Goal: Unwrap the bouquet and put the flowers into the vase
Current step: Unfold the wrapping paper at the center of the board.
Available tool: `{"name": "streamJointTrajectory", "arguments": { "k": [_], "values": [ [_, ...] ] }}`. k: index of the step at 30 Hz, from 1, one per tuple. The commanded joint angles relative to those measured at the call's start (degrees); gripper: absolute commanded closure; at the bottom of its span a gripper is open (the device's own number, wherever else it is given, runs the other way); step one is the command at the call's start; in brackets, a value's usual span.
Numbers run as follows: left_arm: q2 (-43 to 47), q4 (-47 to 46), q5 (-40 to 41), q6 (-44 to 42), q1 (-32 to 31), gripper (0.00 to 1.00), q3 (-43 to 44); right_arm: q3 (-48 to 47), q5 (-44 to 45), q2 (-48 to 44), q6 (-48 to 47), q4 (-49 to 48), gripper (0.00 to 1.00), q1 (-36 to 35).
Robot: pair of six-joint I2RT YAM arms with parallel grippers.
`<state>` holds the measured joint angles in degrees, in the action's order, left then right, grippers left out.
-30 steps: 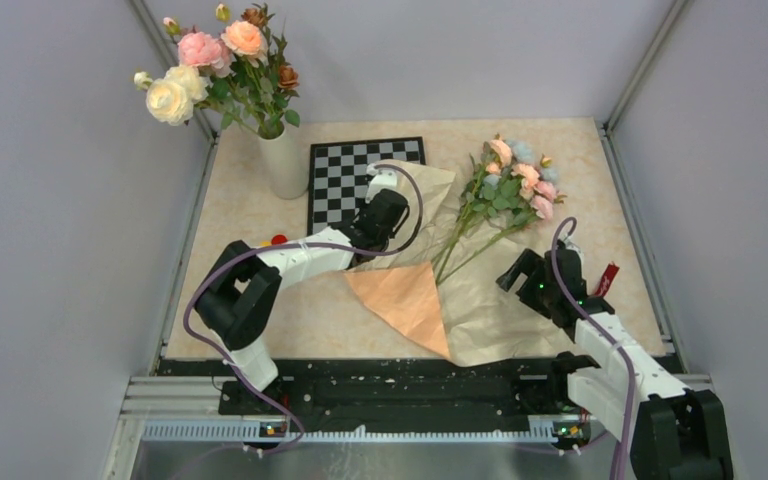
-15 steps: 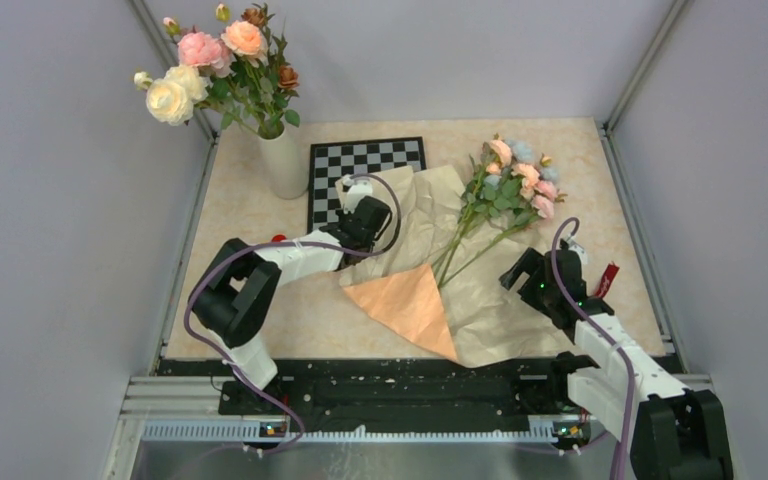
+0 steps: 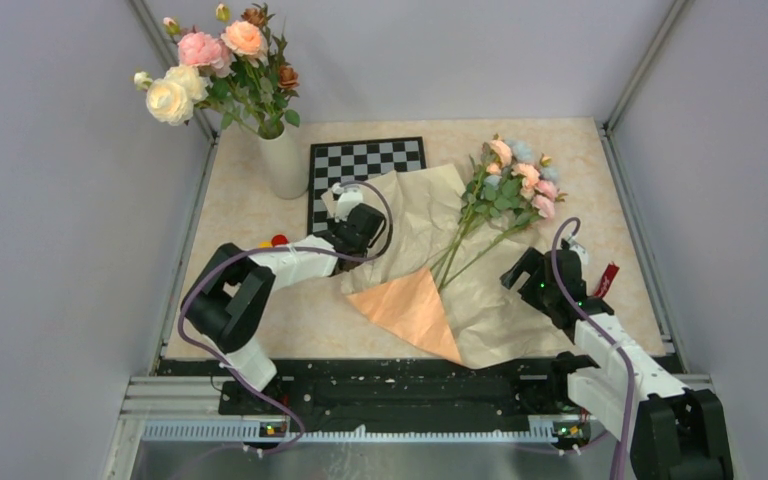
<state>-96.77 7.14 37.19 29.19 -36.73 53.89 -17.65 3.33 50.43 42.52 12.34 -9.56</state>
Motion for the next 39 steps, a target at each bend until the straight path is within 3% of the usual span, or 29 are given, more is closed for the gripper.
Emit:
{"name": "streamJointTrajectory", "arguments": {
  "k": [1,15,29,39],
  "values": [
    [3.2,0.8,1.7,1.8,0.6,1.0,-1.5,0.8,1.9,1.2,0.3,1.6,0.11,0.5],
    [1.5,0.3,-0.7,-0.9,3.2,1.0,-0.2,-0.6,1.6,1.4,1.8,1.8,0.11,0.5],
    [-3.8,-0.3,-3.6,-5.0,6.2,1.0,5.1,-0.4,0.4,5.0,7.3,-5.5,0.12,0.4],
    [0.7,1.3,-7.3,-6.8,6.9,0.96,4.4,-3.0,-1.7,2.6,2.9,-6.4,0.12,0.5]
  ]
}}
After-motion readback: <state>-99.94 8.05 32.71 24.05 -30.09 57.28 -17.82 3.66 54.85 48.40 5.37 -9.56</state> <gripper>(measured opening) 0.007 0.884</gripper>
